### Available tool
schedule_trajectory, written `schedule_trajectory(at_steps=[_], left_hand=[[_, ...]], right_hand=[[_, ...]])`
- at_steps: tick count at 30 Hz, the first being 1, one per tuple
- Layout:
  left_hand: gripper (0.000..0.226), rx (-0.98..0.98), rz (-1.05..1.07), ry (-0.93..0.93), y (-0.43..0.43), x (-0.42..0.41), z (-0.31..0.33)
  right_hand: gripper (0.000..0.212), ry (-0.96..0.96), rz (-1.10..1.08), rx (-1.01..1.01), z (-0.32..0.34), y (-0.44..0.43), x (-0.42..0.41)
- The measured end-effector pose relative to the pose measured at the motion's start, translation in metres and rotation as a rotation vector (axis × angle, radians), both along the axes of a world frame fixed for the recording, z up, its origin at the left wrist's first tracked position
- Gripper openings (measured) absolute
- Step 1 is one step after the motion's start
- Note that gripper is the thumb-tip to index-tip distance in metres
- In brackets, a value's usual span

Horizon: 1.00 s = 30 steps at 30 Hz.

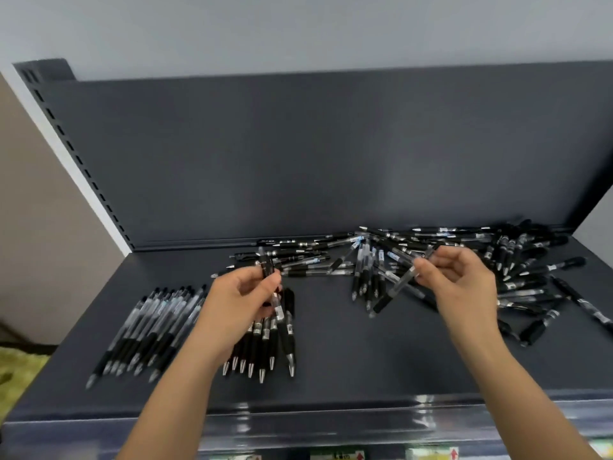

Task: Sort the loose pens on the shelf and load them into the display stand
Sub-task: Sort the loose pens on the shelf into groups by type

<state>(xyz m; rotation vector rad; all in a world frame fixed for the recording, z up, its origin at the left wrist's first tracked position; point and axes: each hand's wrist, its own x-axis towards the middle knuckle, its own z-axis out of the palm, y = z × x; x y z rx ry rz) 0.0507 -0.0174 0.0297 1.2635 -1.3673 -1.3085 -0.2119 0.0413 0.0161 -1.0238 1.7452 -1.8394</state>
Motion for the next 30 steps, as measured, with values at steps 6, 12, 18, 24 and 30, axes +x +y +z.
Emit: schedule_trajectory(at_steps=[6, 12, 18, 24, 30], left_hand=[[0.025, -0.306, -0.022, -0.814, -0.021, 0.000, -0.026], [0.038, -0.316, -0.039, -1.140, -0.017, -0.014, -0.037], [0.043, -0.515, -0.129, -0.653, 0.006, -0.024, -0.026], [0.018, -0.586, 0.002, -0.593, 0.001, 0.002, -0.026], [0.017, -0.500, 0.218, -0.760, -0.019, 0.068, -0.028]], right_hand=[[0.017, -0.055, 0.090, -0.017, 0.005, -0.012, 0.023], [0.019, -0.001, 0.150, 0.079, 0.002, -0.021, 0.040], [0.017, -0.101, 0.291, 0.068, 0.013, -0.039, 0.079], [0.009, 0.042, 0.422, 0.091, 0.016, -0.067, 0.109], [0.015, 0.960, 0.367, 0.407, -0.002, -0.104, 0.091]])
